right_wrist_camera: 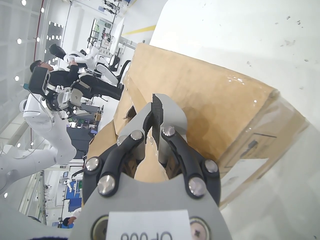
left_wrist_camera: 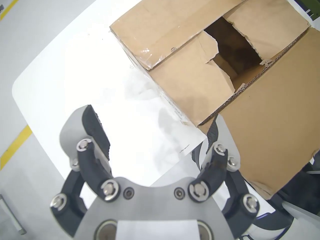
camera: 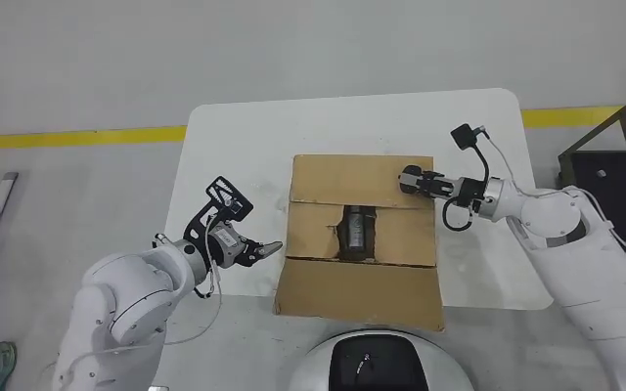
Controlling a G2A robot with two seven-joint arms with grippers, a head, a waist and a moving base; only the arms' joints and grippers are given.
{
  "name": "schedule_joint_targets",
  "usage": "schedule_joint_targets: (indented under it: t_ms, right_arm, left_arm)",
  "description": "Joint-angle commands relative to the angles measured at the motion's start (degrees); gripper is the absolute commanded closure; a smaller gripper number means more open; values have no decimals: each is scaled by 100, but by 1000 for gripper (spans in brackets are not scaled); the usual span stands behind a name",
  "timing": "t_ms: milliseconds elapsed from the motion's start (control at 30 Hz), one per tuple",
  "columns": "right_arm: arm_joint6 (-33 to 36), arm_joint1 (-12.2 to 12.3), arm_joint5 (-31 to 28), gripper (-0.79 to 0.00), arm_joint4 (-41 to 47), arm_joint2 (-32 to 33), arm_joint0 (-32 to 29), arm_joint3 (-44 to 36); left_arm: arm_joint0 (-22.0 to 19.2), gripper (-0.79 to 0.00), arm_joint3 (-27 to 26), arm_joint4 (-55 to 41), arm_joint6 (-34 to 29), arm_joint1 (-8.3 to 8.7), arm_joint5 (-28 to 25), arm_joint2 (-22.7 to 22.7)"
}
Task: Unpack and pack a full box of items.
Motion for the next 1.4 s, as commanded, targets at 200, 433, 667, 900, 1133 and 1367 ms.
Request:
schedule_joint_targets:
  t_ms: [200,433,667,900,1133,1367]
  right_arm:
    - [-17,32,1,0,32,35,-121,-22]
    - [-51,56,21,0,71,74,-158,-94]
    - [-36,90,40,0,114,162,-154,-203]
    - [-58,104,79,0,108,129,-165,-239]
    - [-79,134,109,0,122,201,-188,-403]
    - [15,202,188,0,36,436,-225,-609]
  left_arm:
    - [382,-785,-240,1164,241,95,-713,-303]
    - [1382,-785,-463,2069,752,188,-1530,-684]
    - [1995,-785,-605,2688,1460,228,-2039,-662]
    - [2187,-785,-711,3082,1956,227,-2024,-409]
    - [1975,-785,-887,3100,2171,194,-1734,-72]
    - [1559,-785,-994,2982,2300,173,-1883,300]
